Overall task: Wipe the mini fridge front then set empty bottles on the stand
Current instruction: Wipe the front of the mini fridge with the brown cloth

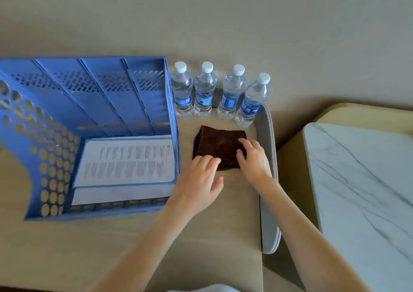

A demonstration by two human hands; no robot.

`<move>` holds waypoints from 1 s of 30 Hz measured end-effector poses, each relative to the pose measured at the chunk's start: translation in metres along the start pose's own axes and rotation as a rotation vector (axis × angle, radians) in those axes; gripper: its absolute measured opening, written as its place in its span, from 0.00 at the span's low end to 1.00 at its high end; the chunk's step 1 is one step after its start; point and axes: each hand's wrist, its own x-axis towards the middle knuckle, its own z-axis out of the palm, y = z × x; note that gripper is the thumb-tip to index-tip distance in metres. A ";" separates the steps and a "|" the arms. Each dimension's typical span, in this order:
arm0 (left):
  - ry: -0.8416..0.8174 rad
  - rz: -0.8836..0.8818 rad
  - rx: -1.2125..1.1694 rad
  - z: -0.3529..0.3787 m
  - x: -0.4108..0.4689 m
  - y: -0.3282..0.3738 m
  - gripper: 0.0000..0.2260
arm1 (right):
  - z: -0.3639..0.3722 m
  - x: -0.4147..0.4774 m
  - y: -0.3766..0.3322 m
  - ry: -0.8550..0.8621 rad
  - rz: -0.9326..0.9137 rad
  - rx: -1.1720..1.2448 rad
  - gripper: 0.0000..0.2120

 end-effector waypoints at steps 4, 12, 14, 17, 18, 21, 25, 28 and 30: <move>-0.002 -0.012 -0.013 0.005 0.009 0.000 0.17 | 0.016 0.028 0.006 -0.173 0.168 -0.121 0.25; -0.050 -0.019 -0.011 0.014 0.012 -0.008 0.16 | 0.036 0.047 0.012 -0.149 0.296 0.173 0.33; -0.052 -0.015 -0.012 0.015 0.012 -0.009 0.16 | 0.033 0.050 0.016 -0.130 0.300 0.305 0.35; -0.075 -0.023 -0.018 0.016 0.012 -0.012 0.16 | 0.031 0.051 0.020 -0.206 0.326 0.453 0.36; -0.088 -0.029 -0.019 0.016 0.012 -0.013 0.16 | 0.031 0.049 0.019 -0.236 0.330 0.483 0.37; -0.073 -0.018 -0.022 0.014 0.008 -0.012 0.15 | 0.032 0.039 0.015 -0.198 0.335 0.531 0.37; -0.015 -0.006 -0.020 0.007 -0.001 -0.011 0.13 | 0.027 0.015 0.006 -0.054 0.235 0.535 0.27; 0.047 0.009 -0.028 -0.001 -0.009 -0.008 0.11 | 0.015 -0.011 -0.002 0.004 0.114 0.548 0.22; 0.086 0.015 -0.032 -0.007 -0.015 -0.005 0.09 | 0.003 -0.028 -0.007 0.027 0.040 0.579 0.21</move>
